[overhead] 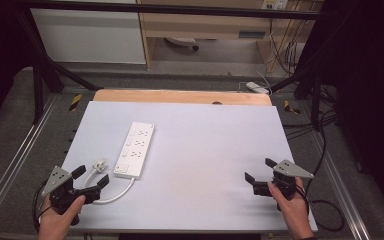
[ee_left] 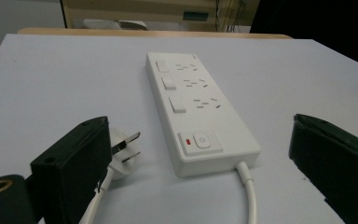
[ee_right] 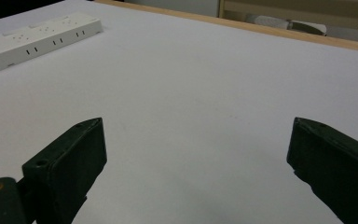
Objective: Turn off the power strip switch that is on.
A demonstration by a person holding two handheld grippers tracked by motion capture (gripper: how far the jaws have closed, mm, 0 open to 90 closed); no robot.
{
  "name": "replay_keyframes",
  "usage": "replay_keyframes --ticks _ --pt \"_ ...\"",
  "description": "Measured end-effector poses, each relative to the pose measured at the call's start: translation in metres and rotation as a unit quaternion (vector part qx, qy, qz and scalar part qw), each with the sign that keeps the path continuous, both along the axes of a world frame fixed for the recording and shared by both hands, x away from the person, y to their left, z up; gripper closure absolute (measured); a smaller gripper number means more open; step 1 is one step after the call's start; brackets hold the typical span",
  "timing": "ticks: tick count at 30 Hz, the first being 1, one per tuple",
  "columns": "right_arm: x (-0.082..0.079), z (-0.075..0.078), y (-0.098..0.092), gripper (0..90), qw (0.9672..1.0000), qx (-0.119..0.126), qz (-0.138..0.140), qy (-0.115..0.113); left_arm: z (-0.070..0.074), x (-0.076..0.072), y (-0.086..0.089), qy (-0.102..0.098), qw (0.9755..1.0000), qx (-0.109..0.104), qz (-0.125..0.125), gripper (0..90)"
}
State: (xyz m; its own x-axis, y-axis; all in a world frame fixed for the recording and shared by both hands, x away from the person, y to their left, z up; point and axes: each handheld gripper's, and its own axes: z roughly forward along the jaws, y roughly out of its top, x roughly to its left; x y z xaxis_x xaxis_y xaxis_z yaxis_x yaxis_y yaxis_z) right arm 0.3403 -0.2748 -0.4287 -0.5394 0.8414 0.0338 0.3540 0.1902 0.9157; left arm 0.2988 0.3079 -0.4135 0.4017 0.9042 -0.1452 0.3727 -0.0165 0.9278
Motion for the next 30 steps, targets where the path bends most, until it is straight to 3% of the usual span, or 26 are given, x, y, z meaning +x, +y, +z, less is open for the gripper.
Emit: replay_keyframes --ticks 16,24,30 --pt "-0.001 0.0 0.003 4.3 1.0 -0.004 0.002 0.002 0.002 -0.001 -0.004 -0.007 1.0 0.001 -0.002 5.8" --pt "-0.001 0.0 0.005 4.1 1.0 -0.005 0.004 0.0 0.006 -0.005 -0.011 -0.015 0.9995 -0.012 -0.025 5.8" --pt "-0.001 0.0 0.007 4.1 0.9999 -0.009 0.008 0.002 0.008 -0.006 -0.019 -0.019 0.9992 -0.004 -0.036 5.8"
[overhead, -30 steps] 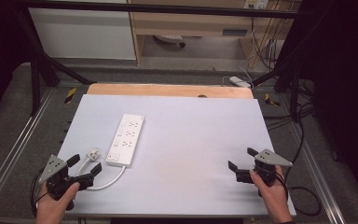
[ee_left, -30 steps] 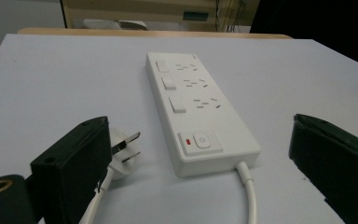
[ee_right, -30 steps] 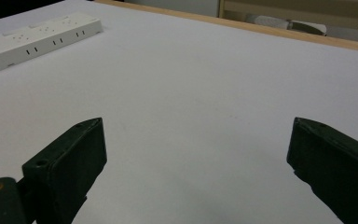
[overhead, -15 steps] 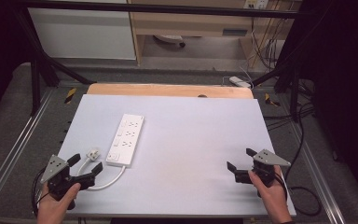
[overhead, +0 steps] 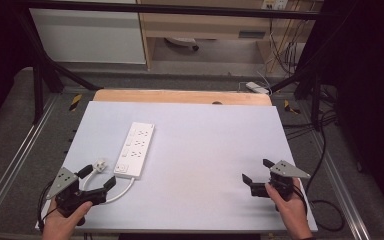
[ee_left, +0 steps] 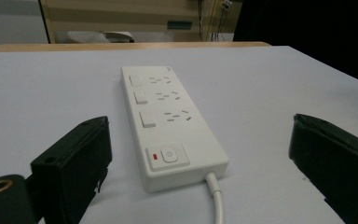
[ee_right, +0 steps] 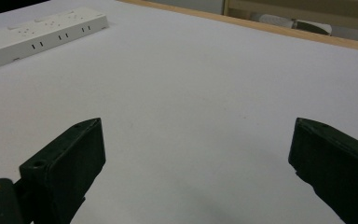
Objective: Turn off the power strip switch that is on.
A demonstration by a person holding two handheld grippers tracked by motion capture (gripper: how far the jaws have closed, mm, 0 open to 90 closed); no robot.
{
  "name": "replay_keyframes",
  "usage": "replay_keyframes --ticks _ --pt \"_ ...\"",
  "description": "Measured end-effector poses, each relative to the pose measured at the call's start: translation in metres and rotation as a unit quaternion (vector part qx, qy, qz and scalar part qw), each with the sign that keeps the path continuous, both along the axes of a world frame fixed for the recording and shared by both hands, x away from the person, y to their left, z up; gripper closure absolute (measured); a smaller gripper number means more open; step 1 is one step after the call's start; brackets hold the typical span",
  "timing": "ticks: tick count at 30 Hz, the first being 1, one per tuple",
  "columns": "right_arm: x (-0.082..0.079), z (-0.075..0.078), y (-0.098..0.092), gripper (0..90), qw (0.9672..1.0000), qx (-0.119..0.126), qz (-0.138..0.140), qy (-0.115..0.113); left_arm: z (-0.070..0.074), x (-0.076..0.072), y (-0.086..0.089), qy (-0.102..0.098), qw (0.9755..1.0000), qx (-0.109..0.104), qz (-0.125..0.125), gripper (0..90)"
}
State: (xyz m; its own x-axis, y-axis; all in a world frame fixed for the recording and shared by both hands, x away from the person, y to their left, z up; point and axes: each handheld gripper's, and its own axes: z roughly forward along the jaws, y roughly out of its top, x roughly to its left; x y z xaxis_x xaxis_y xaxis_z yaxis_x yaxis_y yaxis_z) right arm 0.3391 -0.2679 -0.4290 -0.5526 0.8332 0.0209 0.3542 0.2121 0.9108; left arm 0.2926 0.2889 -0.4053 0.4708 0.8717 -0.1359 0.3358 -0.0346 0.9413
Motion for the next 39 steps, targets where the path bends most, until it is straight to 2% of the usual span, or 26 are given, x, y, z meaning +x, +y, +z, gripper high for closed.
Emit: replay_keyframes --ticks 9,21,30,36,39 --pt "0.0 -0.001 0.003 4.0 1.0 0.0 0.004 0.0 0.004 0.002 -0.007 -0.005 1.0 0.003 -0.008 5.5" --pt "0.001 -0.001 0.005 3.8 1.0 0.006 0.003 0.003 0.013 0.013 -0.015 0.002 0.9999 0.013 -0.01 5.8" --pt "0.001 -0.002 0.01 3.8 0.9999 0.006 0.012 0.003 0.025 0.028 -0.023 0.004 0.9998 0.018 -0.013 5.9" --pt "0.003 -0.003 0.014 3.7 0.9998 0.001 0.02 0.006 0.036 0.047 -0.032 0.007 0.9997 0.02 -0.011 6.0" --pt "0.002 -0.003 0.014 3.7 0.9998 0.002 0.018 0.006 0.039 0.051 -0.034 0.007 0.9997 0.023 -0.009 6.3"
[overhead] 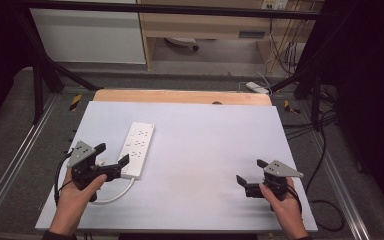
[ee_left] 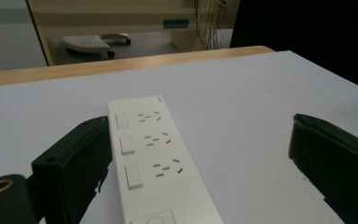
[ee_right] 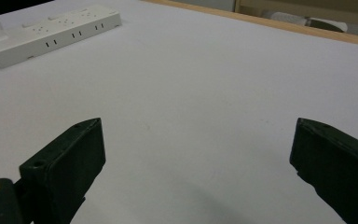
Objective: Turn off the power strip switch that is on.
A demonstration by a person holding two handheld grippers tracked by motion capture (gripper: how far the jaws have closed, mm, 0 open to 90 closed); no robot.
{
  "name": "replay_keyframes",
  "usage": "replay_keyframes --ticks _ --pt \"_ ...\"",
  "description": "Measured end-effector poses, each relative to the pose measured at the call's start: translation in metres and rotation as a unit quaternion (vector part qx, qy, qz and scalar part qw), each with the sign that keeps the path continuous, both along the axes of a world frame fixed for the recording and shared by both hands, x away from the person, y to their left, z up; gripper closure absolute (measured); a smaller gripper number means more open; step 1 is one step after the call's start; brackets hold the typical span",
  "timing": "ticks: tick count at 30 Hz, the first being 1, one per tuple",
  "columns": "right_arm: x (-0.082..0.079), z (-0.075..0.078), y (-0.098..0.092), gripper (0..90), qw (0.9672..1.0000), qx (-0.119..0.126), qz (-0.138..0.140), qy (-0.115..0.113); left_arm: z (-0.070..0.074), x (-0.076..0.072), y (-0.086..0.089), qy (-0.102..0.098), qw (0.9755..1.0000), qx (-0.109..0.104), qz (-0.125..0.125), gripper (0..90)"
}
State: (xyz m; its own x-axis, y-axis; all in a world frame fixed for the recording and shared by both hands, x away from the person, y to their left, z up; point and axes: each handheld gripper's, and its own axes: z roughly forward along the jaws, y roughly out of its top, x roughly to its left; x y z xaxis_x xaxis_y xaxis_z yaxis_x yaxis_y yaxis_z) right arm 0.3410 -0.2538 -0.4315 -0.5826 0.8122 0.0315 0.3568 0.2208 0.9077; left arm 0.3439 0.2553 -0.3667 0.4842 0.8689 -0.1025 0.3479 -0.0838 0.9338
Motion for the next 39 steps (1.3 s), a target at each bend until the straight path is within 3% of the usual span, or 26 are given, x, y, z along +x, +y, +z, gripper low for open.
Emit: replay_keyframes --ticks 8,16,32,39 --pt "-0.002 0.0 0.001 3.6 1.0 -0.002 0.001 -0.003 0.014 0.02 -0.005 -0.001 1.0 0.001 0.005 6.6" --pt "-0.002 0.0 0.002 3.6 1.0 -0.002 0.001 -0.001 0.031 0.043 -0.01 -0.004 0.9999 0.016 0.003 6.7" --pt "-0.003 0.0 0.001 3.5 1.0 -0.002 0.001 -0.001 0.037 0.052 -0.017 -0.011 0.9997 0.022 0.001 6.1" --pt "-0.003 0.0 0.002 3.5 1.0 -0.004 0.002 -0.002 0.035 0.059 -0.022 -0.01 0.9993 0.033 0.016 8.7"
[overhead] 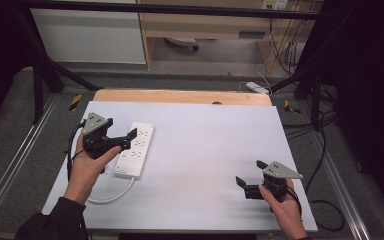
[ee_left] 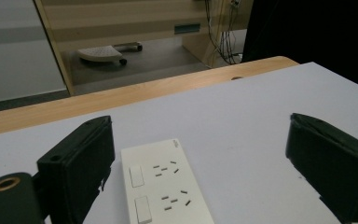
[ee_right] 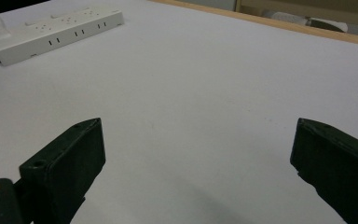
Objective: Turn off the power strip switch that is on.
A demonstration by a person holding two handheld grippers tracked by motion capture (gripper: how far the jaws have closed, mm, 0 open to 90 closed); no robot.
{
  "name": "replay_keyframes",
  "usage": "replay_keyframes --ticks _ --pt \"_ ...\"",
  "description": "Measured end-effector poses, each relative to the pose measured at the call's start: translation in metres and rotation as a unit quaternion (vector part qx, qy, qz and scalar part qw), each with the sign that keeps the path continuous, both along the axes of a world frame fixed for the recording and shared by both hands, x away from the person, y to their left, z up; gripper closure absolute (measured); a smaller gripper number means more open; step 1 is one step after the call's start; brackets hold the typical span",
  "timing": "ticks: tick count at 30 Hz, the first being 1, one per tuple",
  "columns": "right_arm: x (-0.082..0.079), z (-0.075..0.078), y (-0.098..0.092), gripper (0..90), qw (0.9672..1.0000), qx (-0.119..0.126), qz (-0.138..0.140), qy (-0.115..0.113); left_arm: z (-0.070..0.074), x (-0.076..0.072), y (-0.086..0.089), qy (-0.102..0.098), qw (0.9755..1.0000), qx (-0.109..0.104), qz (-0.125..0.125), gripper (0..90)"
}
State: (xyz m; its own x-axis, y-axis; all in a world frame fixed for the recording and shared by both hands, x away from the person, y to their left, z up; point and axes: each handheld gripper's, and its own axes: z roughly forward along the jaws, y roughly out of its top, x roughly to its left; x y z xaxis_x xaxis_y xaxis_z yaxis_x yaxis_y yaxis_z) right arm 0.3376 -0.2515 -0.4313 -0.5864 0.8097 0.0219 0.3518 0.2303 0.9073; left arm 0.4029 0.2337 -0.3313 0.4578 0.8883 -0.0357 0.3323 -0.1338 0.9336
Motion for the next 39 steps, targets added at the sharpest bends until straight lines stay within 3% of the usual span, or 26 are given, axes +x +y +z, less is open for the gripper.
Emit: replay_keyframes --ticks 5,7,12,16,23,28,29,30,31,39 --pt "0.001 -0.001 0.002 3.5 1.0 0.002 0.0 0.002 -0.002 0.005 -0.002 0.008 0.9999 0.006 0.005 12.9" --pt "0.002 0.0 0.004 3.5 1.0 0.0 0.004 0.001 -0.002 0.007 -0.002 0.009 0.9999 0.007 0.006 21.2" --pt "0.0 0.001 0.003 3.5 1.0 0.001 0.006 -0.002 -0.001 0.015 -0.005 0.008 0.9998 0.007 0.018 28.5" --pt "-0.001 0.003 0.002 3.5 0.9999 0.015 0.004 -0.003 0.0 0.028 -0.007 0.002 0.9995 0.012 0.028 32.7" --pt "-0.002 0.004 0.002 3.5 0.9998 0.015 0.006 -0.007 0.003 0.041 -0.007 0.004 0.999 0.007 0.044 41.0" --pt "-0.002 0.004 0.002 3.6 0.9998 0.014 0.01 -0.006 0.002 0.055 -0.011 0.004 0.9984 0.022 0.052 46.7" --pt "-0.002 0.004 0.002 3.6 0.9999 0.012 0.01 -0.006 0.001 0.059 -0.011 0.01 0.9986 0.008 0.052 51.2" --pt "-0.002 0.004 0.002 3.6 0.9999 0.012 0.01 -0.006 0.001 0.059 -0.011 0.01 0.9986 0.008 0.052 53.8" --pt "-0.002 0.004 0.002 3.6 0.9999 0.011 0.009 -0.007 -0.001 0.065 -0.01 0.023 0.9982 -0.025 0.05 55.8" --pt "-0.002 0.003 0.002 3.6 0.9999 0.009 0.009 -0.006 -0.007 0.075 -0.004 0.018 0.9973 -0.01 0.071 69.6"
